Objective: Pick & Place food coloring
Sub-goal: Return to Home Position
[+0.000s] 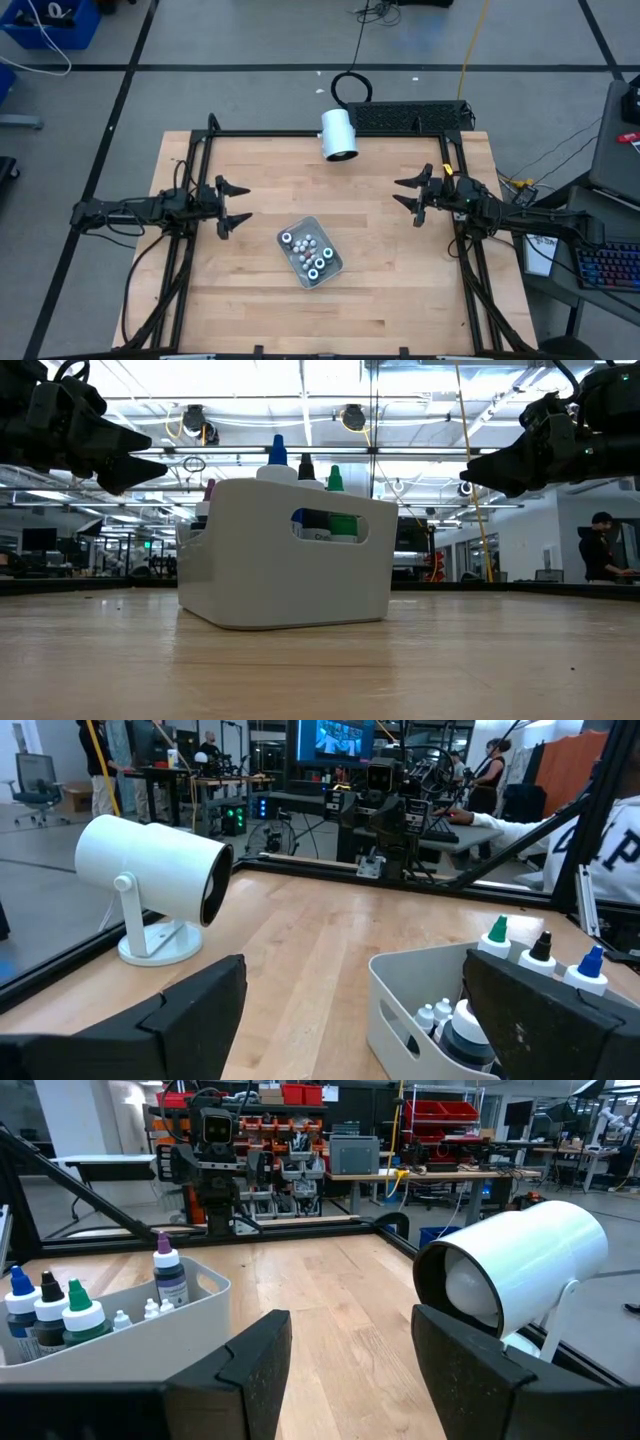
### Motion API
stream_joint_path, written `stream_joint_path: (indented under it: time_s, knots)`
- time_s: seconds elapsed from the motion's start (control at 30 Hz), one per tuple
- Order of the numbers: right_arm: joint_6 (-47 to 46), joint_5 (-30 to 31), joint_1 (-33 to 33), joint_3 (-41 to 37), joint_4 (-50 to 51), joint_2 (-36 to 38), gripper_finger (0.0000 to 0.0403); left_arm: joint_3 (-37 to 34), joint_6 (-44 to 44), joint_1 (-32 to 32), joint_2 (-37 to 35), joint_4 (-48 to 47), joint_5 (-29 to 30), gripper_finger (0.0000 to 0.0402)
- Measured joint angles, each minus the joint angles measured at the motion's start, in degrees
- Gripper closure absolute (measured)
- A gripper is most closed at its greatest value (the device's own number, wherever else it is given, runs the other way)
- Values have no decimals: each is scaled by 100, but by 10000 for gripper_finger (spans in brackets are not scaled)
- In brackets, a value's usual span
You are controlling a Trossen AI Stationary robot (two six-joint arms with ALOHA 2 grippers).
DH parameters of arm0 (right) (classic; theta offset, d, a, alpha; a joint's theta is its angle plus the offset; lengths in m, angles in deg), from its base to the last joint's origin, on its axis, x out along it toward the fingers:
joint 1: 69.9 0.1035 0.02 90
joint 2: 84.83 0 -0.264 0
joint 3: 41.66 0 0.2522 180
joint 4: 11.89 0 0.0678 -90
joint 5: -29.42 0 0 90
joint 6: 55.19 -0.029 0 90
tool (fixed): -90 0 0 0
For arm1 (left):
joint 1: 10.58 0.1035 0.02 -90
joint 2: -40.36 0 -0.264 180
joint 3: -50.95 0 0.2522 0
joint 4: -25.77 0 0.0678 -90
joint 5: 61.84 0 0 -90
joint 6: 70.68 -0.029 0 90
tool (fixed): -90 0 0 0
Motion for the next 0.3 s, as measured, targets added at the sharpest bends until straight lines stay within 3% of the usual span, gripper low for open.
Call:
stream_joint_path:
  time_s: [0.3]
  knots:
    - [-2, 0, 0, 0, 0, 0, 206, 0, 0, -2, -2, -1, 0, 33]
